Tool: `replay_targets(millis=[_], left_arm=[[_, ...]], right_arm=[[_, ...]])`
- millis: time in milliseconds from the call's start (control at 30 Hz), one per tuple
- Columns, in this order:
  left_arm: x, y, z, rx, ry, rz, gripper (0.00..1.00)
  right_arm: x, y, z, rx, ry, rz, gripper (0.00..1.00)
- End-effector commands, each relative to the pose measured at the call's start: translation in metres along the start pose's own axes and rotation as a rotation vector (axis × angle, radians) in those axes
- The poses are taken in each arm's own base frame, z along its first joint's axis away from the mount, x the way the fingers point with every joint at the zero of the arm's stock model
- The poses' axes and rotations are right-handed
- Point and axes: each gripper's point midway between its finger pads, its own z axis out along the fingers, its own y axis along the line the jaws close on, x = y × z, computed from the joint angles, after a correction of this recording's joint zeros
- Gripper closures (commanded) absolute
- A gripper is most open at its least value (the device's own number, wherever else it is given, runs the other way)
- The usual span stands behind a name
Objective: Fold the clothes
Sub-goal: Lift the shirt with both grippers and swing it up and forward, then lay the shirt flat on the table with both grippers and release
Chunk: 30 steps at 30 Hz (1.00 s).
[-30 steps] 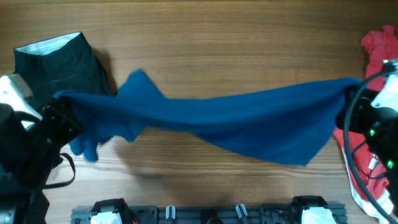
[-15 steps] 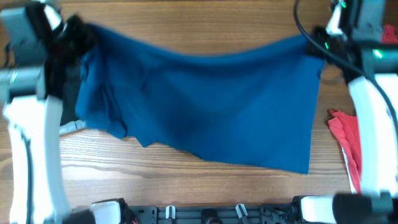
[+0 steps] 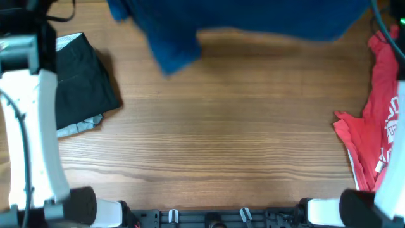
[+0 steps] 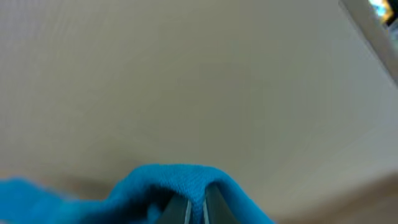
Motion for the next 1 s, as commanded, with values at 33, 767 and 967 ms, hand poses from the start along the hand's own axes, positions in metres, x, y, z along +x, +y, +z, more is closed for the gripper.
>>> replay_targets(millis=[33, 767, 967], left_arm=[[0.064, 0.025, -0.017, -0.111, 0.278, -0.047, 0.96], [0.414, 0.153, -0.217, -0.743, 1.613, -0.330, 0.96], [0.442, 0.159, -0.264, -0.785, 1.672, -0.344, 0.96]], right_arm=[[0.068, -0.041, 0.015, 0.188, 0.254, -0.087, 0.96], [0.416, -0.144, -0.044, 0.460, 1.451, -0.192, 0.96], [0.446, -0.163, -0.072, 0.490, 1.494, -0.088, 0.96]])
